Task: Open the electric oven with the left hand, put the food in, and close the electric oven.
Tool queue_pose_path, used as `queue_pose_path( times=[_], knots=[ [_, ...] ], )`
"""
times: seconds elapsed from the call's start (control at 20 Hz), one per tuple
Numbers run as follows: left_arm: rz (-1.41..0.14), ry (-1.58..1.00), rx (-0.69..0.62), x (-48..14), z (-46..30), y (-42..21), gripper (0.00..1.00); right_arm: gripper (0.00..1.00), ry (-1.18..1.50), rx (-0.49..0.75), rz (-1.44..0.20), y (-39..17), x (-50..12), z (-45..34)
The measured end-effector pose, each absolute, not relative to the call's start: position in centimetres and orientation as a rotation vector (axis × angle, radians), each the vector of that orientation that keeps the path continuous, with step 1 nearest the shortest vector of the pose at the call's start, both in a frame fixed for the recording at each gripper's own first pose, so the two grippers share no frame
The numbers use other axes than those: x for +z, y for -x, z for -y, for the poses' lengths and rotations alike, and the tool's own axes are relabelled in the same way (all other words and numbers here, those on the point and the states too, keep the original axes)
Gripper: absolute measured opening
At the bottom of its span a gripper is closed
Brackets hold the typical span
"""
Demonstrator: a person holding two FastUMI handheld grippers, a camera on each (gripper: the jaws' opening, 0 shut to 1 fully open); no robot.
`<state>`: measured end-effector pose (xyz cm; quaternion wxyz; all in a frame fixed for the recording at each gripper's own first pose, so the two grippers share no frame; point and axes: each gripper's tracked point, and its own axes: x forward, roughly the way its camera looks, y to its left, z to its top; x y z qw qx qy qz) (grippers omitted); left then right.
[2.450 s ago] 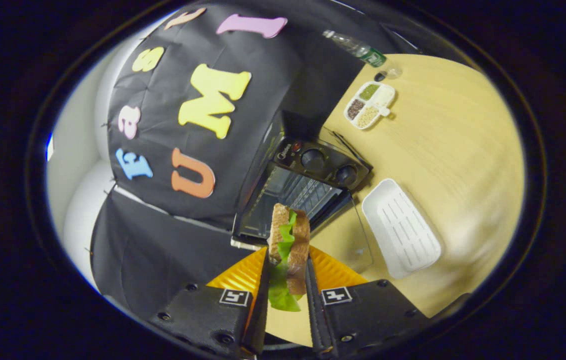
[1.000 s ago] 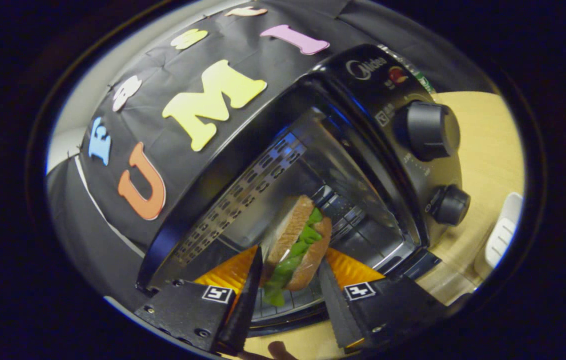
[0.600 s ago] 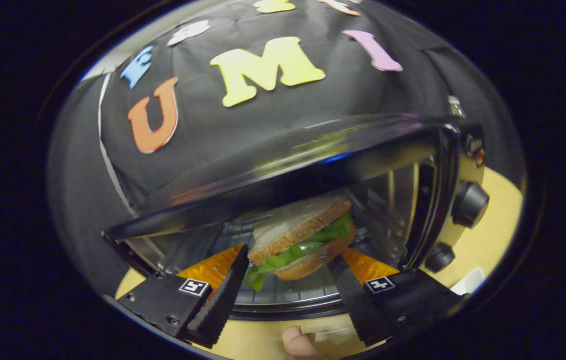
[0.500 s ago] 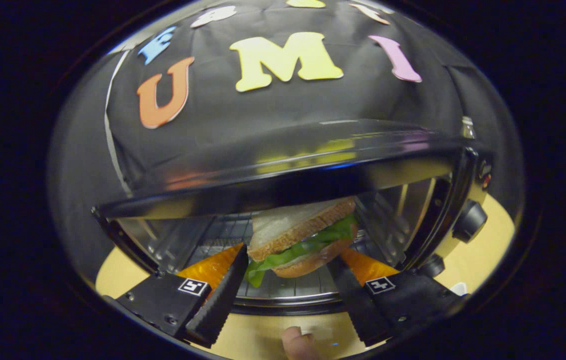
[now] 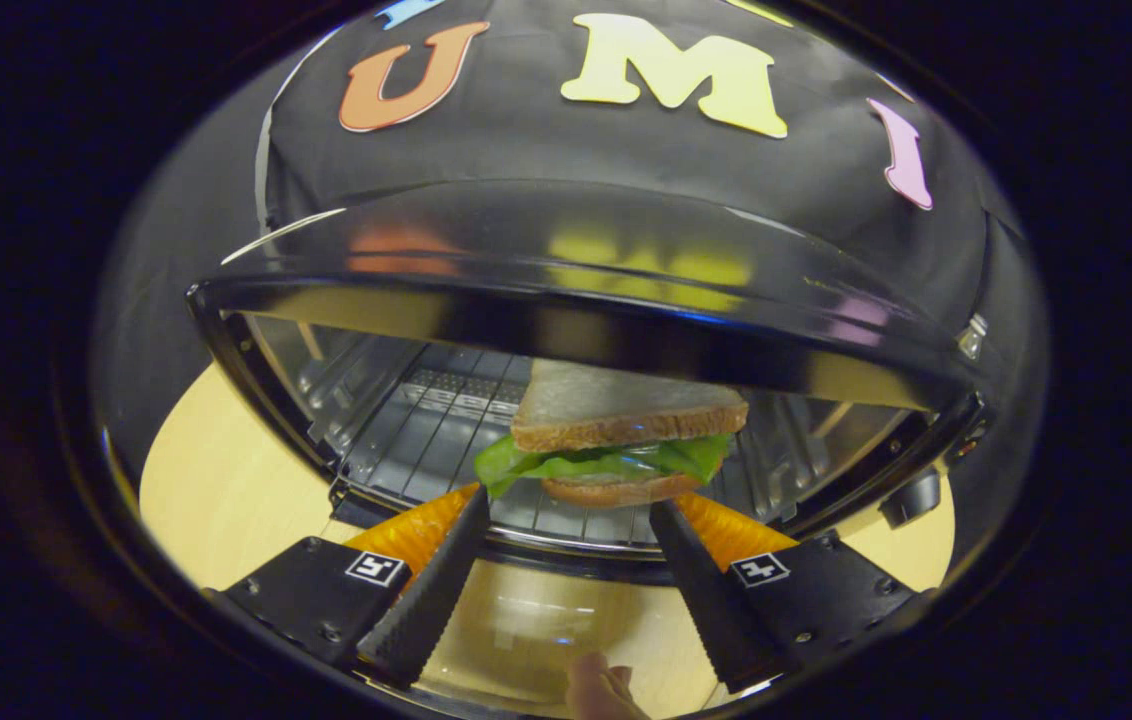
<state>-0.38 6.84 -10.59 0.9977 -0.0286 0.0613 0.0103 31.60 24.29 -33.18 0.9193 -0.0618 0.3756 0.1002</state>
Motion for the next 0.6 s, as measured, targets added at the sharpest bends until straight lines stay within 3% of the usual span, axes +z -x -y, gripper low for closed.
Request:
queue_pose_path(
  times=[0.2, 0.6],
  knots=[
    [-0.137, 0.063, 0.028, -10.8, -6.8, 0.8, 0.93, 1.00, 0.095, 0.257, -0.815, -29.6, -32.2, -24.1],
    [-0.202, 0.092, 0.012, -13.1, -5.8, 0.7, 0.93, 1.00, 0.007, 0.312, -0.653, -23.7, -24.3, -20.8]
  ],
)
